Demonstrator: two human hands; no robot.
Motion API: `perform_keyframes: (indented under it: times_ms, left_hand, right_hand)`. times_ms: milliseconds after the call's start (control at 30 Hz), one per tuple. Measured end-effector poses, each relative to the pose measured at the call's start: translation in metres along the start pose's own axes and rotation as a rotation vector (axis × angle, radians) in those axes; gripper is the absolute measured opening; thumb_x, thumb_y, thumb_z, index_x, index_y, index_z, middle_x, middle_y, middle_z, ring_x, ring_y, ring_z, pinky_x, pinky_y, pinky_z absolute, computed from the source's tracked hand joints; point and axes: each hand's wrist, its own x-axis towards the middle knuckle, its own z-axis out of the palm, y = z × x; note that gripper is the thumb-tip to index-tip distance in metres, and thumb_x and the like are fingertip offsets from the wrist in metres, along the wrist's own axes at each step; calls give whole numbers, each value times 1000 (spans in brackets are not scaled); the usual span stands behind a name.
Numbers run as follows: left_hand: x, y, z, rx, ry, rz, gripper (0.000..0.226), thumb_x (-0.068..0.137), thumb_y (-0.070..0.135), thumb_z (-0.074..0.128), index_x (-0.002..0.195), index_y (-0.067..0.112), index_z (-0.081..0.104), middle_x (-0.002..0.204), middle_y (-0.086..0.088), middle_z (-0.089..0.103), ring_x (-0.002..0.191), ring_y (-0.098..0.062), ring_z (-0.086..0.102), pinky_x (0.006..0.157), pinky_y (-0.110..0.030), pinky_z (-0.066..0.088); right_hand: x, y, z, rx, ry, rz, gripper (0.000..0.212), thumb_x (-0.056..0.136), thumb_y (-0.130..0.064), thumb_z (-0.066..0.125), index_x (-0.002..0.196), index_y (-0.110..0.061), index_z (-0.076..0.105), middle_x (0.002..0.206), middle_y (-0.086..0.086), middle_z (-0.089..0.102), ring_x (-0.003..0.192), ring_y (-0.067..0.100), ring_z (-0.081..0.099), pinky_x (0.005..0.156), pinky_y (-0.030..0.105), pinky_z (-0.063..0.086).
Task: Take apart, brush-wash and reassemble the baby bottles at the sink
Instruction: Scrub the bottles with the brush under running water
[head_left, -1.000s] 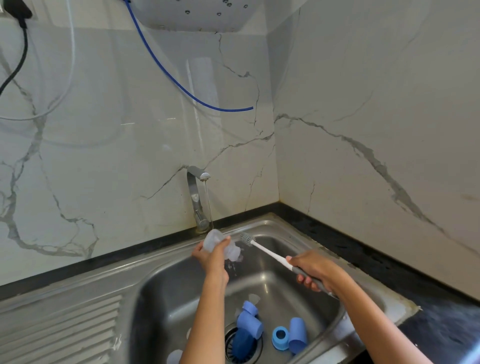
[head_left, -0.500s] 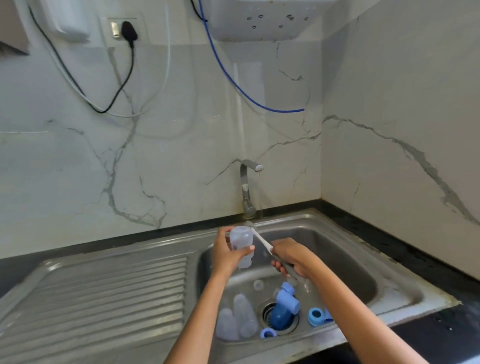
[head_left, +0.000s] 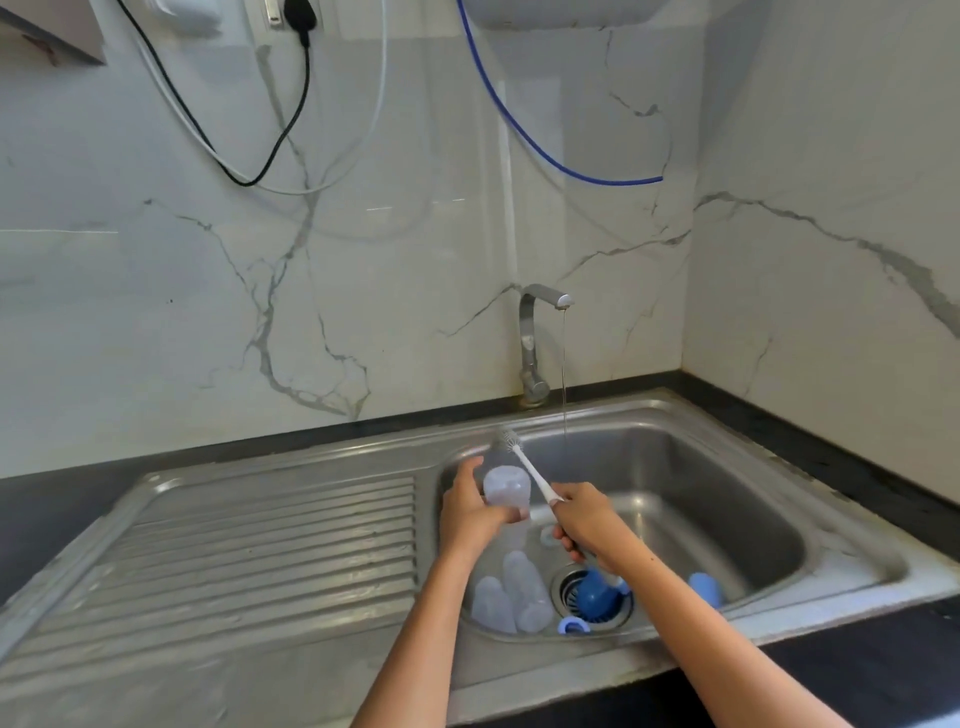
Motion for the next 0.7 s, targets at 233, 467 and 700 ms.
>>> perform_keyframes:
  times_ms: [233,467,700]
  left_hand:
    - [1,-11,-3,127,-37,-76,104,62,15,87,144,23,23,128,-10,54,113,-25,55,90,-37,50]
    - [11,2,-31,-58,140,-112,95,64,11,86,139,21,28,124,-14,57,107,-29,59,87,-41,52]
    - [24,8,-119,-87,255,-72,91,66,10,85,139,16,32,119,-12,58,98,-23,56,76,-31,45]
  right_hand:
    - [-9,-3,2,-40,-58,44,36,99,-4,34,129,-13,52,69,9,50,52,14,42,39,22,36]
    - [-21,-33,19,98,-110,76,19,100,-6,34,105,-5,51,64,8,48,54,15,44,47,26,45]
    - [-29,-66,79,-7,-25,-131,18,96,-4,33,84,-10,46,69,7,51,49,17,47,43,26,44]
